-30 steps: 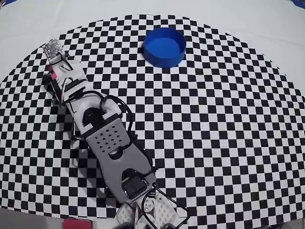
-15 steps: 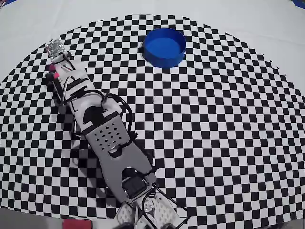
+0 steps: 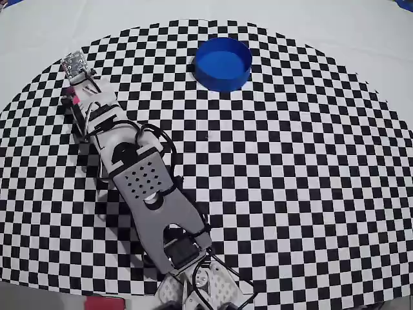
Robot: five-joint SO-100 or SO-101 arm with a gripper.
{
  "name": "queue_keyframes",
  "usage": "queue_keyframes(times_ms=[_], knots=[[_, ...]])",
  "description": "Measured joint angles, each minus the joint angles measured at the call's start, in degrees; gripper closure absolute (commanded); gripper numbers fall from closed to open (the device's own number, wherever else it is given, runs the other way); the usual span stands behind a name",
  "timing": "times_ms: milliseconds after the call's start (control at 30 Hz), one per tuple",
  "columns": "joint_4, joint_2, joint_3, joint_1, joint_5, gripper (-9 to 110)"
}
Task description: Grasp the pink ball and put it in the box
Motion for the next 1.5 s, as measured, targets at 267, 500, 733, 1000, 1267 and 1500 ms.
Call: queue_keyframes(times_ms=[267, 500, 733, 1000, 1267, 1500], knots=[[0.70, -2.46, -2.11, 0.00, 0.00, 73], [0.79, -3.69, -4.83, -0.18, 0.00, 73], [1.85, -5.36, -6.77, -0.18, 0.00, 73], [2.11, -6.86, -8.88, -0.18, 0.00, 73], [2.20, -8.09, -9.67, -0.18, 0.00, 73], [2.99, -8.88, -12.13, -0.18, 0.00, 73]])
